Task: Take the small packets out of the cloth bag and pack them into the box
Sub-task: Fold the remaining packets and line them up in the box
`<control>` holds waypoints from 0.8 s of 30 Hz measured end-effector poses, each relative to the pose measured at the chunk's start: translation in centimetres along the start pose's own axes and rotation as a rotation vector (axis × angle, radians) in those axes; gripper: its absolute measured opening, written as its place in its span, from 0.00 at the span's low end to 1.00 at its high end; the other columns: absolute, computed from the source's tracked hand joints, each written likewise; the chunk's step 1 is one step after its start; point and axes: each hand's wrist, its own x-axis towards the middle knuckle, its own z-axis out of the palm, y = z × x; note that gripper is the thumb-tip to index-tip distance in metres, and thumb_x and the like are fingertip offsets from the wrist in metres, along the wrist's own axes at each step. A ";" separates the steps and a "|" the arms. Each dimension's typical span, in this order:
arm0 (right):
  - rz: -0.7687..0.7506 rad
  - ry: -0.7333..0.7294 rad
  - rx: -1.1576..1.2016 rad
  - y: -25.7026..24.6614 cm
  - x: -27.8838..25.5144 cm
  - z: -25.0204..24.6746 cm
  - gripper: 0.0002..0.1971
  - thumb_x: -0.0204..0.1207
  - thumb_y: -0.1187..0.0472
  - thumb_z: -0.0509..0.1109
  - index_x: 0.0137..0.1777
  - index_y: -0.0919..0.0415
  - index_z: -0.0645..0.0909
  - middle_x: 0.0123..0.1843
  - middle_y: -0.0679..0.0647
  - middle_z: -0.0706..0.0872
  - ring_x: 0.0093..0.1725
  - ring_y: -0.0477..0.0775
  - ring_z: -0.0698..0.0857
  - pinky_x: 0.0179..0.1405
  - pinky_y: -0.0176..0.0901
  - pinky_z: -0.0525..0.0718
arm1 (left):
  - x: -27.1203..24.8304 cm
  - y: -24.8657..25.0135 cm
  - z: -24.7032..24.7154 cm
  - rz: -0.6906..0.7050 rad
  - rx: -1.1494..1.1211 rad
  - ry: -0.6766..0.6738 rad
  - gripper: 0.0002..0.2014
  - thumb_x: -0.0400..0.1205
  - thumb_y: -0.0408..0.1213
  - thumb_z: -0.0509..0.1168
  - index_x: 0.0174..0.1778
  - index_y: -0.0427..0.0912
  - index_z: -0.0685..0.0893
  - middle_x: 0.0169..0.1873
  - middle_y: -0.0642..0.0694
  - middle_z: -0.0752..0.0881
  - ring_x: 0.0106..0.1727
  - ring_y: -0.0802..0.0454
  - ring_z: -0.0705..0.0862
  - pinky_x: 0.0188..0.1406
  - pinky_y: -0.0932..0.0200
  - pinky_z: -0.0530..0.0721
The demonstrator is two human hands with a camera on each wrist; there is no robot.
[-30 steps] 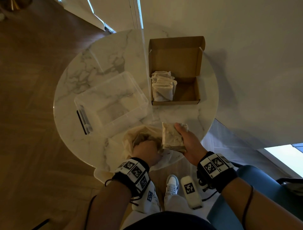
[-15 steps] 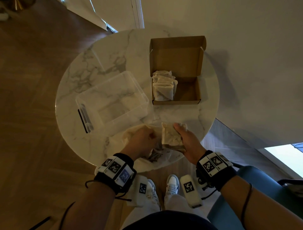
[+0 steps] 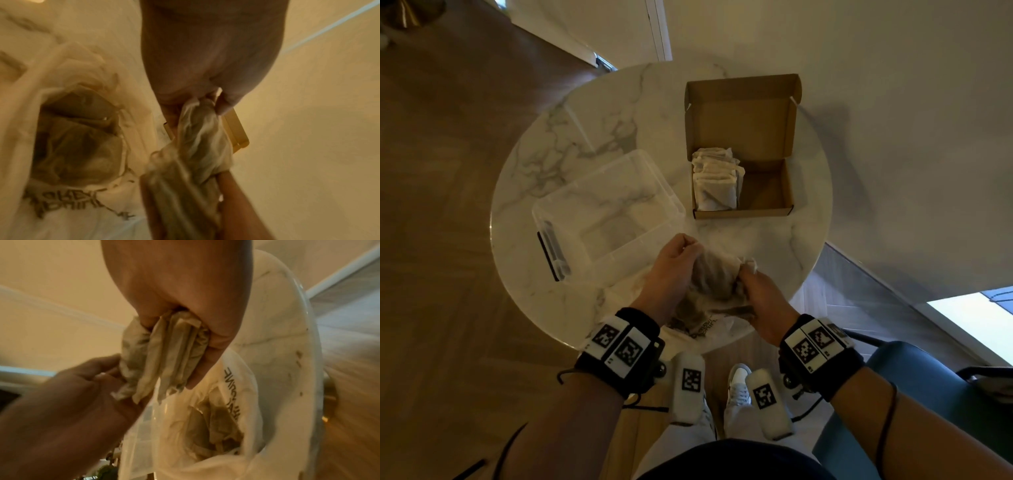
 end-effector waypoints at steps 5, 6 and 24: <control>0.019 -0.064 0.123 0.1 0.0 0.1 0.18 0.83 0.46 0.59 0.57 0.59 0.82 0.48 0.57 0.91 0.43 0.57 0.91 0.39 0.47 0.89 | -0.2 -1.1 -0.6 -0.113 0.272 -0.054 0.11 0.84 0.46 0.64 0.53 0.42 0.81 0.46 0.42 0.86 0.46 0.44 0.85 0.46 0.49 0.84; 0.021 -0.028 0.099 0.1 0.2 0.2 0.18 0.82 0.45 0.62 0.58 0.59 0.81 0.49 0.55 0.90 0.45 0.55 0.90 0.41 0.47 0.88 | -0.2 -1.1 -1.0 -0.120 0.329 -0.060 0.10 0.84 0.44 0.64 0.53 0.40 0.82 0.44 0.40 0.86 0.42 0.44 0.84 0.40 0.51 0.83; 0.053 -0.030 0.067 -0.9 0.0 1.2 0.15 0.84 0.65 0.58 0.67 0.67 0.76 0.68 0.69 0.81 0.68 0.71 0.79 0.58 0.57 0.82 | -0.5 3.7 -3.9 0.342 0.406 -0.372 0.08 0.85 0.32 0.63 0.40 0.42 0.82 0.33 0.48 0.81 0.36 0.57 0.78 0.38 0.61 0.75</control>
